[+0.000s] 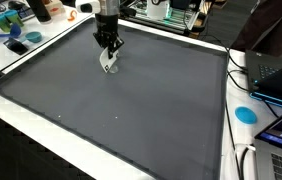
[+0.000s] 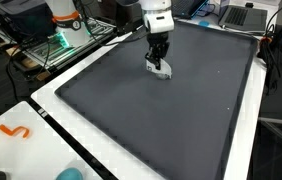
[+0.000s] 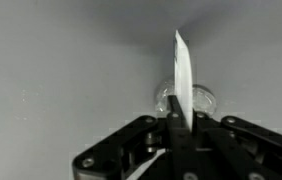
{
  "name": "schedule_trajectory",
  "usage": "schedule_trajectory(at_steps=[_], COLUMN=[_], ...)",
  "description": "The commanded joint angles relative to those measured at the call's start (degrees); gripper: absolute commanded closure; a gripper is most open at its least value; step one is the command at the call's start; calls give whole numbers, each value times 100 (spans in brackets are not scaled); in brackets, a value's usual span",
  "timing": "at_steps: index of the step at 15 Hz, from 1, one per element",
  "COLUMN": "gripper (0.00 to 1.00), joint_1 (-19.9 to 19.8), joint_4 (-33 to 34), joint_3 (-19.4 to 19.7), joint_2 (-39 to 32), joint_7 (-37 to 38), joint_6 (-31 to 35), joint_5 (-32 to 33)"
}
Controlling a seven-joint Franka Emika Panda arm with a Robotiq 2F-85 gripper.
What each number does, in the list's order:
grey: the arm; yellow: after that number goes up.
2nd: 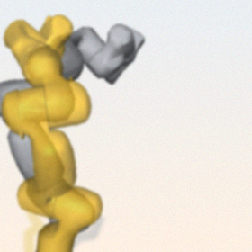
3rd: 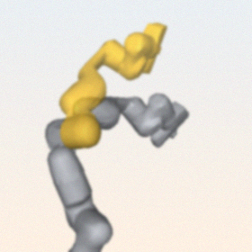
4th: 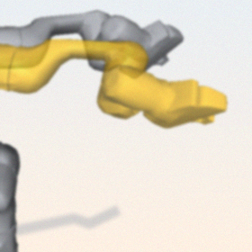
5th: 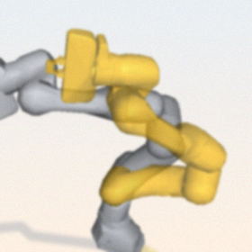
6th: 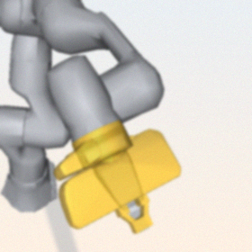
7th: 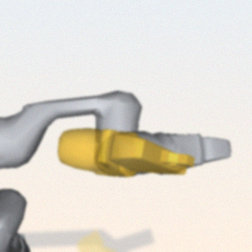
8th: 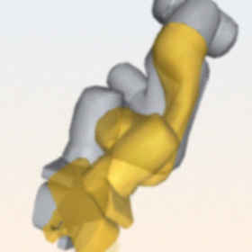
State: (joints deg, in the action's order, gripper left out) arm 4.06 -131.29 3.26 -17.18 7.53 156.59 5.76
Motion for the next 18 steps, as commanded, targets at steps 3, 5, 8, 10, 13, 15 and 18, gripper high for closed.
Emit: schedule_trajectory(at_steps=[3,5,8,10,13,15,18], gripper=[99,99,99,99,99,99,99], joint_1=[-537,-611,-730,-819,-854,-826,-760], joint_4=[-271,-261,-256,-268,-283,-287,-289], joint_3=[-395,-443,-576,-673,-710,-691,-643], joint_2=[148,231,333,419,527,595,724], joint_7=[-1010,-1216,-1581,-1894,-2149,-2170,-2089], joint_6=[-380,-484,-656,-732,-758,-699,-655], joint_5=[-773,-920,-1244,-1514,-1728,-1743,-1633])
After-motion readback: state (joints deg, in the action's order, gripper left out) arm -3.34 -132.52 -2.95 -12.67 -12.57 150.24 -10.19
